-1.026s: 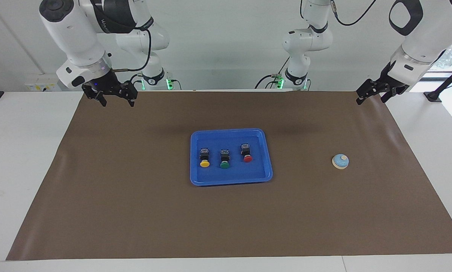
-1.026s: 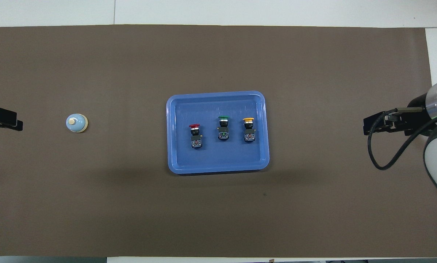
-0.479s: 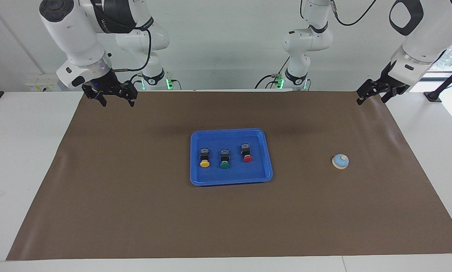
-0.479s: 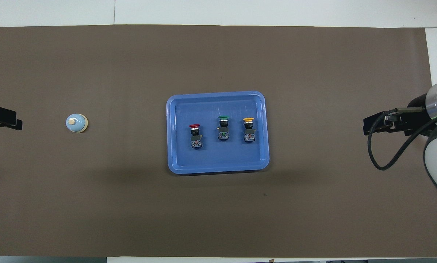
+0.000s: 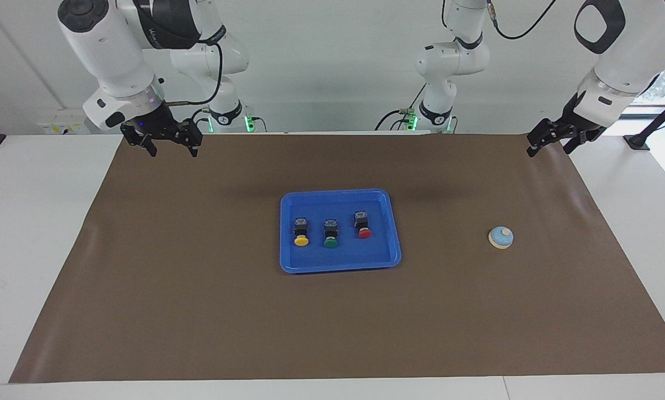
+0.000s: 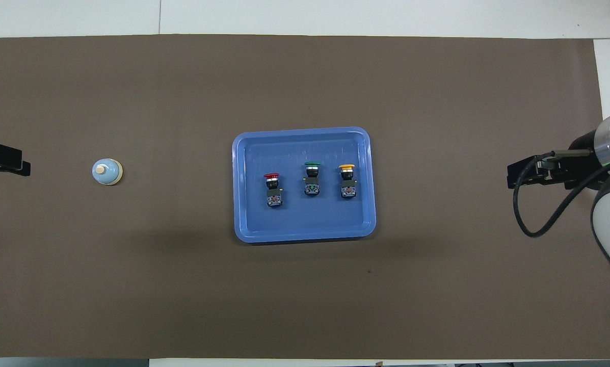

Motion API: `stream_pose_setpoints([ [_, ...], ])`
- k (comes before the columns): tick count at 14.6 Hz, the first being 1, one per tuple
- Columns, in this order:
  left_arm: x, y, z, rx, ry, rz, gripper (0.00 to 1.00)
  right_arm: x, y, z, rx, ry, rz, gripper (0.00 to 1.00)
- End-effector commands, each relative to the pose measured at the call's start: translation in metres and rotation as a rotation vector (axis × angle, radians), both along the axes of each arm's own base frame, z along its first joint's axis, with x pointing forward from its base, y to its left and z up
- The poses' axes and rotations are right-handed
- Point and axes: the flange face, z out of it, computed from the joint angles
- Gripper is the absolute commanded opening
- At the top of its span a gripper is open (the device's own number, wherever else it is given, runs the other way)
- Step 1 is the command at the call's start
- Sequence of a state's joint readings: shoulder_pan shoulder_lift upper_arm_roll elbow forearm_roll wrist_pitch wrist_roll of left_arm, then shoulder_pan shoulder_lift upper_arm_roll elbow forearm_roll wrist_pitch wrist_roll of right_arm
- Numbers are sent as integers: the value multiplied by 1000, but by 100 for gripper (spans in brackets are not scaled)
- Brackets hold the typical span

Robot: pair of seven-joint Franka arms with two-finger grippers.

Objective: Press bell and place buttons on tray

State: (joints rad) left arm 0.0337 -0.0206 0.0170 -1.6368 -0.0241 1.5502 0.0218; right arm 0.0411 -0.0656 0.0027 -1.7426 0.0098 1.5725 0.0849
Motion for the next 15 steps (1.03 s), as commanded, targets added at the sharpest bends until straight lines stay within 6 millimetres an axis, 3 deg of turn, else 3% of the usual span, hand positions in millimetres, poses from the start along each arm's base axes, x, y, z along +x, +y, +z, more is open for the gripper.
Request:
stream_pose_setpoints([
  [1,5,2,5,13,-15,-3,100,1,-1,2,7,8,8,100],
  [15,6,2,3,11,-13,-3,100,-6,-1,-3,6,53,9,100],
])
